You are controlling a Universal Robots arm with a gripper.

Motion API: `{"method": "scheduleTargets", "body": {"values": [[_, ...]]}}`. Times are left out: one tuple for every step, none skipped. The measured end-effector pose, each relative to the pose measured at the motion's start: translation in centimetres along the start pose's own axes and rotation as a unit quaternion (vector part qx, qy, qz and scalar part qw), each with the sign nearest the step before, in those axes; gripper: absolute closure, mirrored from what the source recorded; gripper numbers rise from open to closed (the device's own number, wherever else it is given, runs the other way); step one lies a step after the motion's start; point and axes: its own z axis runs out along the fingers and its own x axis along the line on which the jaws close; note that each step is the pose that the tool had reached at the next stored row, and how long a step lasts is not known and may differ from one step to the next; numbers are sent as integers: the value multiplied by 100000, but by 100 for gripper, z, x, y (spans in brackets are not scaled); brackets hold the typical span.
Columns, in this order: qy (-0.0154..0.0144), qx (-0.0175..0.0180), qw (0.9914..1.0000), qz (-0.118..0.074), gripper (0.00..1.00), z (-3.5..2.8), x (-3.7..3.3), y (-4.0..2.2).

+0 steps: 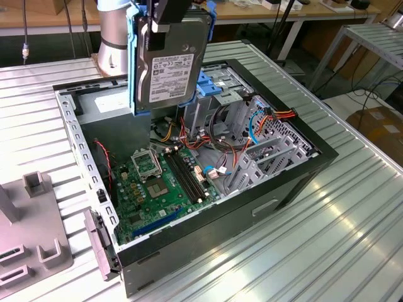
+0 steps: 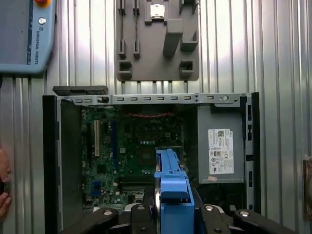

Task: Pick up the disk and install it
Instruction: 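Insert the disk into the insertion slot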

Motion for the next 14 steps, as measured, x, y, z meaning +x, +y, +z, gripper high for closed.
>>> {"method": "scheduleTargets", "body": {"values": [[5, -3, 100000, 0, 63, 4, 9, -40], [1, -2, 100000, 0, 63, 8, 17, -83], [-3, 0, 100000, 0, 63, 12, 23, -115], [0, -1, 100000, 2, 63, 15, 28, -155], [6, -3, 100000, -2, 63, 16, 30, -200], [3, -3, 100000, 0, 63, 18, 32, -249], [-1, 1, 100000, 3, 63, 19, 31, -282], [5, -3, 100000, 2, 63, 19, 31, -320], [1, -4, 100000, -1, 63, 20, 30, -350], [-5, 1, 100000, 2, 63, 22, 30, -401], [-2, 1, 100000, 1, 63, 23, 31, -433], [-5, -1, 100000, 2, 63, 24, 31, -454], [4, -2, 100000, 0, 63, 24, 30, -501], [-4, 2, 100000, -1, 63, 26, 31, -533]]}}
